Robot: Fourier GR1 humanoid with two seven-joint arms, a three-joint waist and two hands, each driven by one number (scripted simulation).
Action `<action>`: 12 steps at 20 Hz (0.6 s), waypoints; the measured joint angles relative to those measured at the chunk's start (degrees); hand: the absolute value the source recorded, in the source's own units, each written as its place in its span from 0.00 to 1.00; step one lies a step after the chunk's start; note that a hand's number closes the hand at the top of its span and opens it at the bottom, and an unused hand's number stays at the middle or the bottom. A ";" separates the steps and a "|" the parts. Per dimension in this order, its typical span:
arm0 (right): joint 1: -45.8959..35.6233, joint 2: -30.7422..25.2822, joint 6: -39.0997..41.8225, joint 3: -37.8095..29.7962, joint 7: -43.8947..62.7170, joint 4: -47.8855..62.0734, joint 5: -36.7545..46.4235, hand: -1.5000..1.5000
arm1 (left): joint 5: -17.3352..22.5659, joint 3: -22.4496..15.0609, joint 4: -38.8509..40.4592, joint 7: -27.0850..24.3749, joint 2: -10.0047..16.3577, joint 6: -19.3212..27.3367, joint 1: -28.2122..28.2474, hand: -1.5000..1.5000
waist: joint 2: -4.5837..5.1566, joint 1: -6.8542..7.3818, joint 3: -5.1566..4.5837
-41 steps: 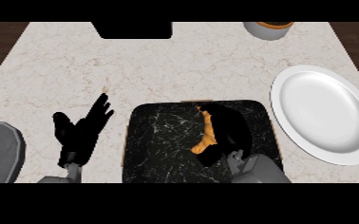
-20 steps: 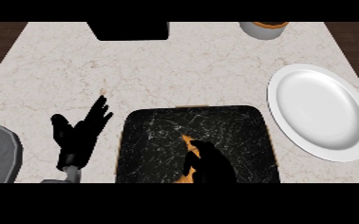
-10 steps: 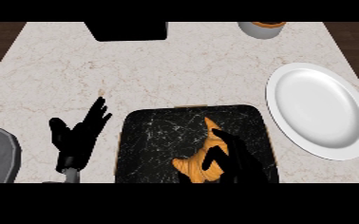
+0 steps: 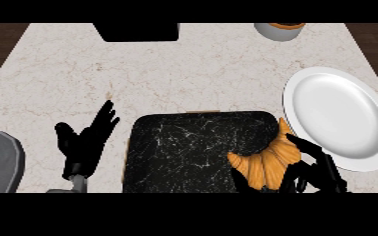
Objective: Pick the croissant from the tray and place it in the plate
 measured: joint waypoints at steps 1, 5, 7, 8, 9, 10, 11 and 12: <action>-0.28 -1.54 -1.50 -2.37 -1.21 0.63 -2.73 1.00 | -0.14 -0.35 -0.36 0.07 -0.34 0.07 0.05 0.50 | 0.04 0.16 -0.01; -0.95 -6.27 -7.26 -11.49 -5.77 5.12 -10.86 1.00 | -0.47 -0.43 -0.72 0.79 -0.25 -0.09 -0.13 0.50 | 0.18 0.47 -0.08; -2.35 -8.50 -9.31 -16.09 -7.88 7.96 -15.64 1.00 | -0.38 -0.35 -0.71 0.45 -0.22 -0.50 0.05 0.50 | 0.21 0.61 -0.09; -3.56 -9.61 -10.45 -18.19 -9.26 10.19 -18.55 1.00 | -0.57 -0.45 -0.54 0.56 -0.35 -0.40 -0.18 0.50 | 0.25 0.75 -0.07; -4.45 -10.79 -11.59 -19.89 -10.98 12.30 -21.68 1.00 | -0.49 -0.37 -0.74 1.11 -0.33 -0.40 -0.32 0.50 | 0.27 0.83 -0.08; -5.22 -12.32 -12.38 -21.64 -12.59 14.00 -25.01 1.00 | -0.43 -0.34 -1.17 1.35 -0.22 -0.53 -0.12 0.50 | 0.27 0.89 -0.09; -6.55 -13.76 -13.13 -23.36 -14.32 16.40 -28.28 1.00 | -0.49 -0.38 -1.10 1.24 -0.17 -0.73 -0.20 0.50 | 0.32 1.02 -0.10; -8.10 -14.77 -13.84 -24.67 -16.25 19.09 -31.37 1.00 | -0.76 -0.63 -0.94 1.39 -0.41 -0.61 -0.40 0.50 | 0.34 1.12 -0.09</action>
